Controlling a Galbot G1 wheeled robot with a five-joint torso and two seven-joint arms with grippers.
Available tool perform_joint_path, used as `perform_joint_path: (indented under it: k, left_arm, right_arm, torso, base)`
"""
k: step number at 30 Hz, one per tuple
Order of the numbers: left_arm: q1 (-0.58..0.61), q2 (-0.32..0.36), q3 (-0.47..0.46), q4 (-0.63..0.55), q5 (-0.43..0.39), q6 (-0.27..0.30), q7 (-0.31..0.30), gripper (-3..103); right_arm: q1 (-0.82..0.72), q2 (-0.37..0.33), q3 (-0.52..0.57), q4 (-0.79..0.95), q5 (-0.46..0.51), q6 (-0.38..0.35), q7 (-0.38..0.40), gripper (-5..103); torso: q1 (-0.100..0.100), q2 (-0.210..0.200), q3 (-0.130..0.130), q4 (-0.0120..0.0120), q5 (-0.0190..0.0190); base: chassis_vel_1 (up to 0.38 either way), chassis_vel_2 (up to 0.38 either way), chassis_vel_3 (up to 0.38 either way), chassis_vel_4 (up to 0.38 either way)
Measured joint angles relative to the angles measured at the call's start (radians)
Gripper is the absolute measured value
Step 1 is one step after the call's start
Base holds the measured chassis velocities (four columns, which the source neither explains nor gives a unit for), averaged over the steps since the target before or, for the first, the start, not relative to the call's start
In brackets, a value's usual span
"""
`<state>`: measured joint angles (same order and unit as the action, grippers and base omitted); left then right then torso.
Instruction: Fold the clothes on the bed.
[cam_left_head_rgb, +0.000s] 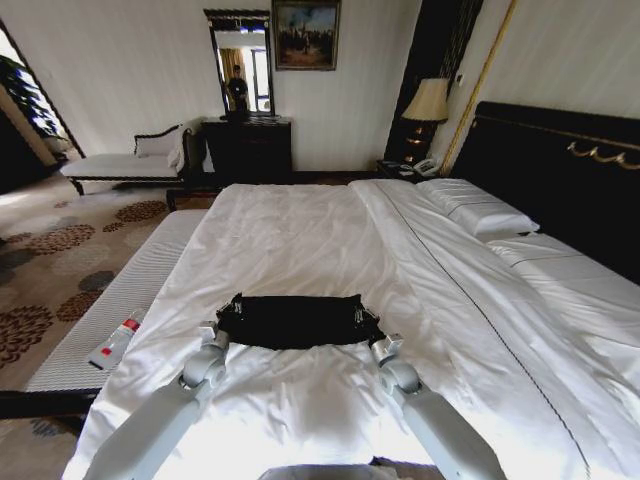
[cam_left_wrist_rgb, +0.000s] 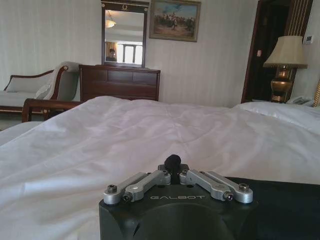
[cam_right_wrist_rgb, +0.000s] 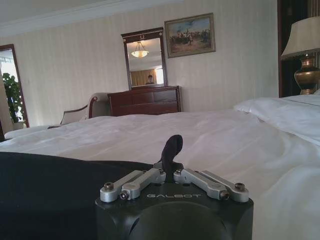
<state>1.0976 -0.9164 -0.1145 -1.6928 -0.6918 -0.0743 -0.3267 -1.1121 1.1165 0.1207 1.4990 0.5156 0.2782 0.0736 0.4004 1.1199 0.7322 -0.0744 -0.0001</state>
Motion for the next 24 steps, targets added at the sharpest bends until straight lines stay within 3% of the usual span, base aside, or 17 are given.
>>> perform_joint_path:
  k: [14,19,20,22,24]
  left_arm:
    - [0.061,0.023,0.002,-0.004,0.043,-0.013,0.006,2]
    - [0.082,0.037,0.0,-0.037,0.037,0.005,-0.013,0]
    - [0.087,0.039,0.0,-0.044,0.038,0.012,-0.02,0]
    - [0.099,0.044,-0.004,-0.064,0.041,0.021,-0.028,11]
    - [0.109,0.047,-0.008,-0.078,0.045,0.025,-0.029,16]
  right_arm:
    - [-0.035,0.019,-0.002,-0.009,-0.034,0.014,0.0,1]
    - [-0.067,0.016,0.006,0.015,-0.035,0.014,0.002,-2]
    - [-0.075,0.013,0.007,0.023,-0.038,0.015,0.002,2]
    - [-0.095,0.004,0.011,0.046,-0.04,0.014,0.002,13]
    - [-0.107,-0.003,0.014,0.061,-0.041,0.014,0.002,13]
  torso:
    - [0.0,0.0,0.0,0.0001,-0.0002]
    - [0.0,0.0,0.0,0.0,0.0]
    - [0.0,0.0,0.0,0.0001,0.0]
    - [0.0,0.0,0.0,0.0001,0.0]
    - [0.0,0.0,0.0,0.0001,0.0]
  base:
    - [0.0,0.0,0.0,0.0]
    - [0.0,0.0,0.0,0.0]
    - [0.0,0.0,0.0,0.0]
    - [0.0,0.0,0.0,0.0]
    - [0.0,0.0,0.0,0.0]
